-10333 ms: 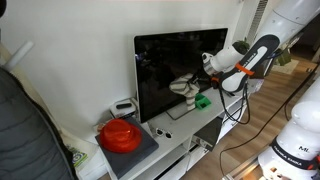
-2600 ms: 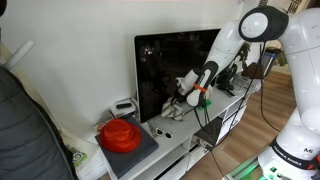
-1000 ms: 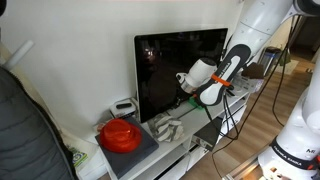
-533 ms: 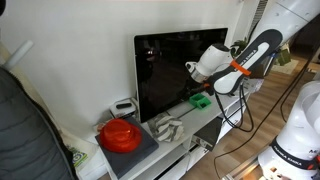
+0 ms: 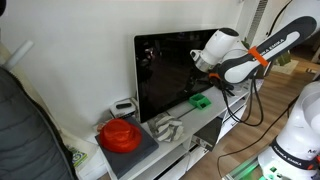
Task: Use the grey towel to wipe the TV and put it on the TV stand to the left
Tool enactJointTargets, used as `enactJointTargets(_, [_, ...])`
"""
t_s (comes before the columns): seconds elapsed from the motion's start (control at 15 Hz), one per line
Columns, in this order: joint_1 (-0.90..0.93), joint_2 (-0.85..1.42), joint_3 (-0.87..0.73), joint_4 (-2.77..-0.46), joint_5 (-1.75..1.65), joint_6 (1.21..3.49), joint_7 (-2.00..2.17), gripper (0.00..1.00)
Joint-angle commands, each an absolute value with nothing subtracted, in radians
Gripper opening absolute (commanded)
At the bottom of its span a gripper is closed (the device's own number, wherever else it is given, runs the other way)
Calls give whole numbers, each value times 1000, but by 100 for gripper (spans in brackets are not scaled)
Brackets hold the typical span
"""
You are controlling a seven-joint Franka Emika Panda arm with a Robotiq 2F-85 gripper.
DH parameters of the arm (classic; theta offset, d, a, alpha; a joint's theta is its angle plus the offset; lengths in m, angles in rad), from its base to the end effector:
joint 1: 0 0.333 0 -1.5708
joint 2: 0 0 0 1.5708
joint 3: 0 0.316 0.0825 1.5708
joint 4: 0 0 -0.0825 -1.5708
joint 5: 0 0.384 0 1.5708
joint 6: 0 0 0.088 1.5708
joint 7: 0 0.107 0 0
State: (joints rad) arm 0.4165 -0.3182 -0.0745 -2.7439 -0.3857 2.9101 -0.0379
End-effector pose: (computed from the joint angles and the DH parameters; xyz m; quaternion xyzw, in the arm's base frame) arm 0.3858 0.1626 0.3669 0.9044 0.3466 0.2459 0.0390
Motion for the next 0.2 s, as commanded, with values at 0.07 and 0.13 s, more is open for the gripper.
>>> enactJointTargets(0.07, [416,-323,-74,-2744,-386,2907,-37,100])
enactJointTargets(0.13, [416,-323,-74,-2744,-387,2906,-37,100])
